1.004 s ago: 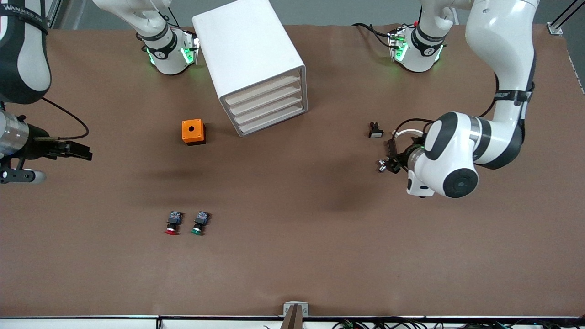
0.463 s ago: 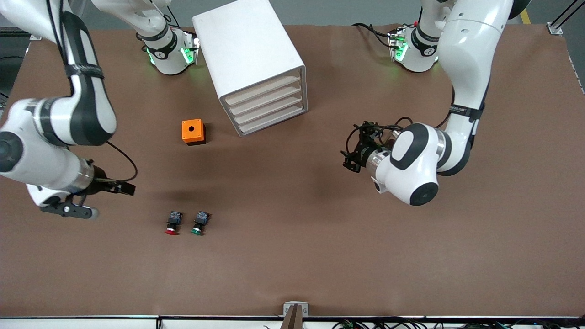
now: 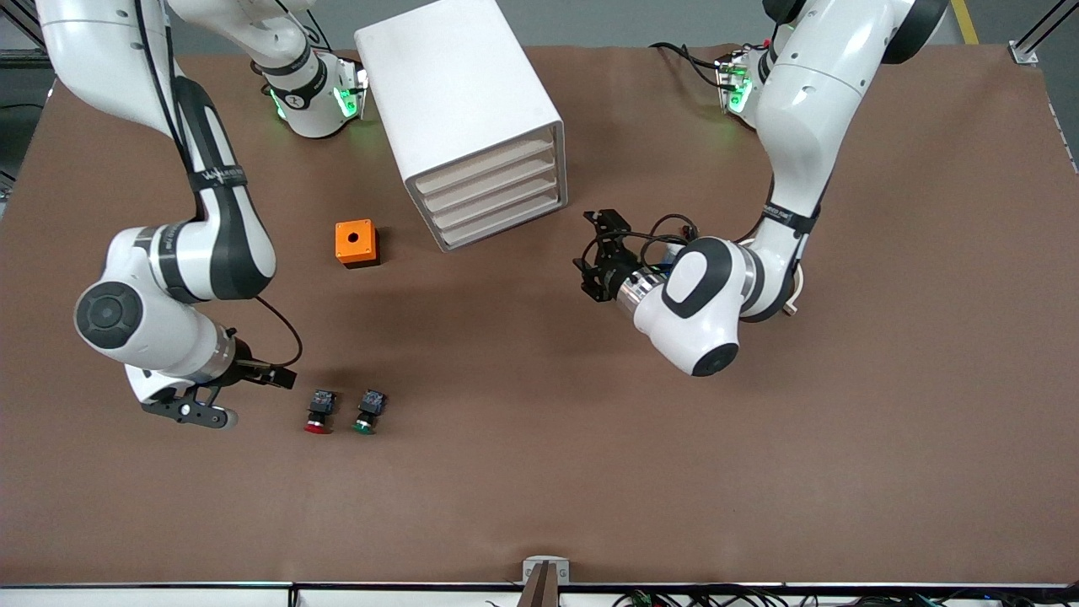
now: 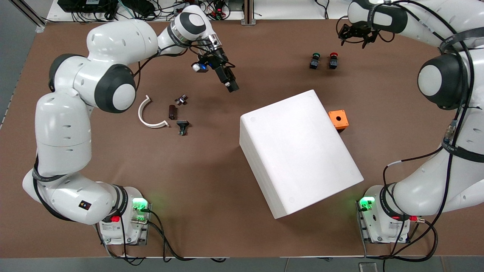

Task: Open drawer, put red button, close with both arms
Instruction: 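Grasp the drawer front with the left gripper while the right gripper grasps the red button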

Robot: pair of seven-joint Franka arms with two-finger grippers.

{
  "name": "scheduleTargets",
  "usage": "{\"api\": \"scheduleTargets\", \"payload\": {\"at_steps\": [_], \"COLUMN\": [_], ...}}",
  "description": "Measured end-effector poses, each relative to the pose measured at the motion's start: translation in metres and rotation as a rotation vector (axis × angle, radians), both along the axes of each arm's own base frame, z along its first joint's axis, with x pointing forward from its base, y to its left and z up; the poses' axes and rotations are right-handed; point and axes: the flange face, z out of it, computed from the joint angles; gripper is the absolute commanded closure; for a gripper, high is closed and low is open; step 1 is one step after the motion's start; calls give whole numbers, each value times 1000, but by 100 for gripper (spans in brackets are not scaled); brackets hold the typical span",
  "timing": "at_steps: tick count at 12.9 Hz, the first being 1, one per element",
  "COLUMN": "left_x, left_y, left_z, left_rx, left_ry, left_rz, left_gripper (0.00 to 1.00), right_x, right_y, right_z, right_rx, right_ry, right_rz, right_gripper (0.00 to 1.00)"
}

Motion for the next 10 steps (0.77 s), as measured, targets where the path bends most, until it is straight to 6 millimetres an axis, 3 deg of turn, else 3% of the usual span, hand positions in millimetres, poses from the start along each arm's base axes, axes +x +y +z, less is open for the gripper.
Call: {"api": "scheduleTargets", "payload": {"at_steps": [4,10], "left_x": [-22,-53], "left_y": [-31,-62], "left_z": [-23,-57], "left_rx": [117,180], "left_ry": [180,308], "left_rz": [82,86], "left_gripper": [1,24], "right_x": [8,8], "right_y": [14,32], "right_z": [-64,-106], "right_rx": [29,41], "right_ry": [-31,-49], "right_rz": [-23,-31], "right_gripper": [0,0]}}
